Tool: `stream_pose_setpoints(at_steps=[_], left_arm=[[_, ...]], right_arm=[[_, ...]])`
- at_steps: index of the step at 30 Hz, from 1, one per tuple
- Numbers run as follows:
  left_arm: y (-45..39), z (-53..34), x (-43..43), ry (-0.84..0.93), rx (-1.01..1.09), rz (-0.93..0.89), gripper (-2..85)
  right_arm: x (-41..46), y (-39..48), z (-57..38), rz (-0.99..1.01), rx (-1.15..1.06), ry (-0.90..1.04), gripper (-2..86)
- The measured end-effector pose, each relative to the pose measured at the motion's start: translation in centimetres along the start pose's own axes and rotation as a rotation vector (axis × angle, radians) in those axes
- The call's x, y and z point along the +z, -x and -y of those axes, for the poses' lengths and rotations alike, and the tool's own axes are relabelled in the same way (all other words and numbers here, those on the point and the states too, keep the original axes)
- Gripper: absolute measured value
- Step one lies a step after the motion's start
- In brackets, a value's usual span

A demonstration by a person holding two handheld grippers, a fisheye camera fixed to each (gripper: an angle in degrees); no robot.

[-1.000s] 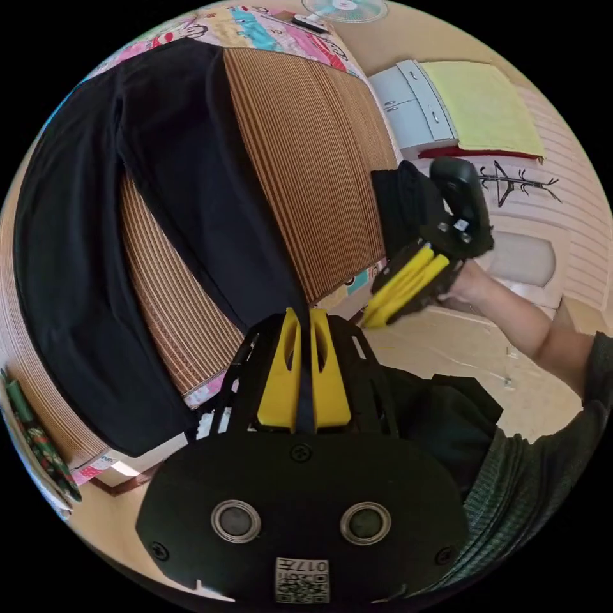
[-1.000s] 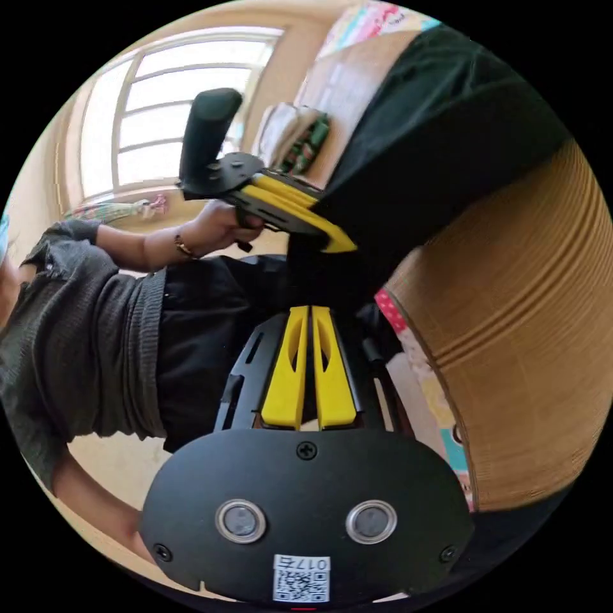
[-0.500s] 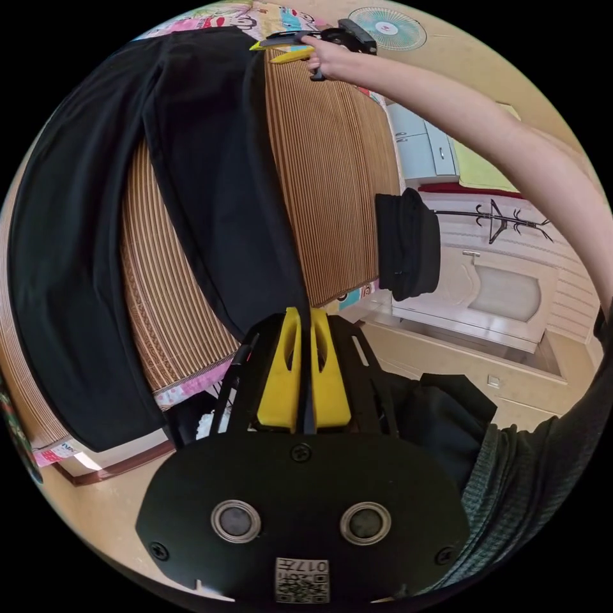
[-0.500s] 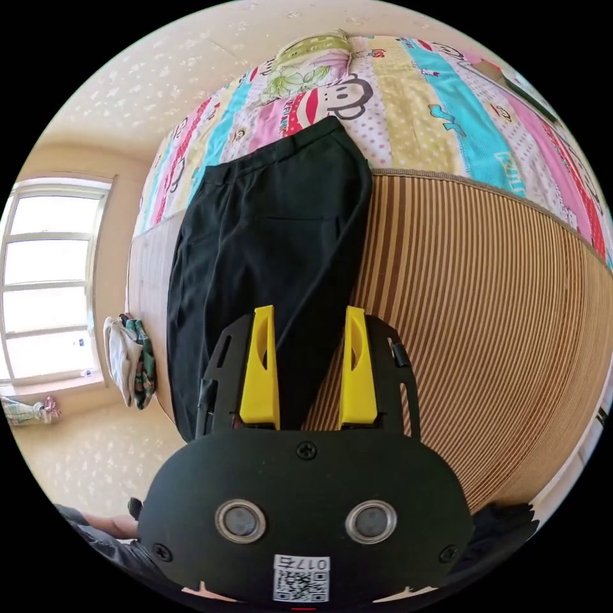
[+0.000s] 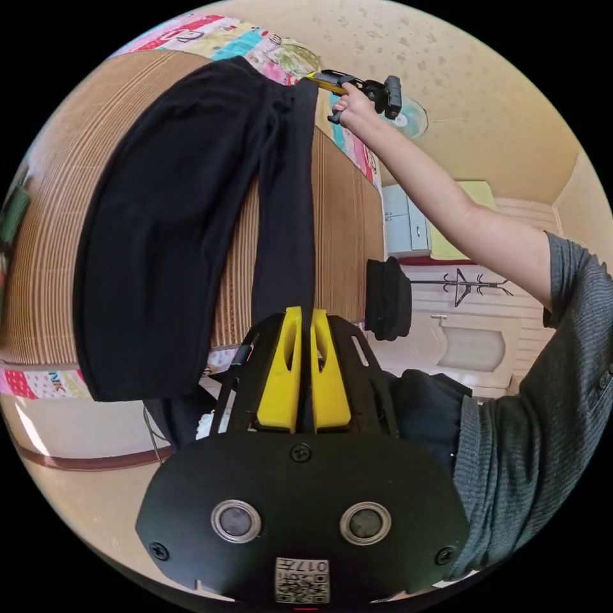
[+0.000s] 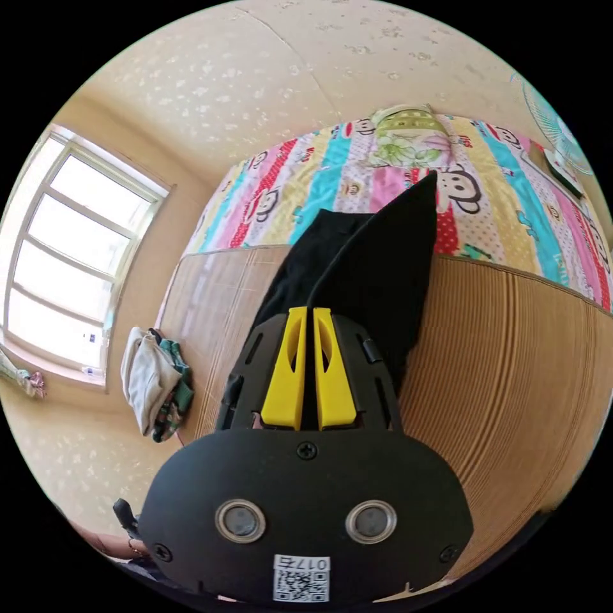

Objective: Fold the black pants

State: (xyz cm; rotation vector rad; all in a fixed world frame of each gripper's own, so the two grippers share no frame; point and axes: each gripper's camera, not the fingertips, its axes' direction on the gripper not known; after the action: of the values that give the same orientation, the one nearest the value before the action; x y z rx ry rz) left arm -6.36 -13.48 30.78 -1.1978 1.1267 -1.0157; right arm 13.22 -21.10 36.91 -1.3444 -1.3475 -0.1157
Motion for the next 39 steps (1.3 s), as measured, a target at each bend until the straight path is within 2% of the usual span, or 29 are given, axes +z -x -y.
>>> stream_pose_setpoints(at_steps=[4,7,12,16,19,23,26,27,30,32,34,36,37,39], left_arm=[[4.9,-1.4,-4.9,-0.068,-0.073,0.056,-0.8],[9.2,-1.5,-7.1,-0.087,-0.130,0.146,-0.7],[16.1,0.0,-7.8,0.043,-0.200,0.267,-0.6],[18.0,1.2,-8.9,0.087,-0.182,0.180,-0.6],[17.5,2.6,-10.2,0.148,-0.145,0.166,-0.5],[15.4,4.7,-12.0,0.258,-0.073,0.202,-0.4],[14.4,6.5,-12.9,0.342,-0.036,0.197,-0.3],[14.3,7.4,-13.0,0.390,-0.033,0.179,-0.4],[14.9,9.3,-13.2,0.515,-0.055,0.112,-0.5],[15.3,10.0,-13.9,0.546,-0.068,0.033,-0.7],[16.0,10.4,-15.0,0.536,-0.089,-0.019,-0.8],[16.7,10.8,-16.5,0.510,-0.129,-0.032,-0.8],[16.6,10.8,-16.8,0.500,-0.128,-0.029,-0.8],[15.7,11.1,-17.7,0.472,-0.118,-0.006,-0.8]], right_arm=[[7.2,4.2,1.8,0.106,-0.045,0.053,1.7],[12.4,3.6,2.3,0.209,0.035,0.122,1.9],[12.4,1.8,-1.5,0.423,0.047,0.116,2.9],[9.6,0.0,-11.8,0.303,0.034,0.268,4.7],[7.5,-2.7,-21.0,0.255,0.186,0.378,6.9],[7.0,-5.4,-32.4,0.321,0.467,0.499,9.1],[8.5,-5.8,-36.3,0.354,0.558,0.544,9.8],[8.8,-6.0,-36.7,0.375,0.584,0.537,9.6],[9.5,-7.9,-38.4,0.617,0.800,0.358,7.9],[9.3,-9.5,-40.2,0.791,0.976,0.160,6.3],[8.6,-10.1,-40.6,0.762,0.999,0.123,5.3],[7.5,-10.6,-40.0,0.607,0.970,0.204,5.7],[6.8,-10.6,-39.1,0.507,0.913,0.251,6.5],[6.3,-10.5,-37.4,0.474,0.784,0.272,7.9]])
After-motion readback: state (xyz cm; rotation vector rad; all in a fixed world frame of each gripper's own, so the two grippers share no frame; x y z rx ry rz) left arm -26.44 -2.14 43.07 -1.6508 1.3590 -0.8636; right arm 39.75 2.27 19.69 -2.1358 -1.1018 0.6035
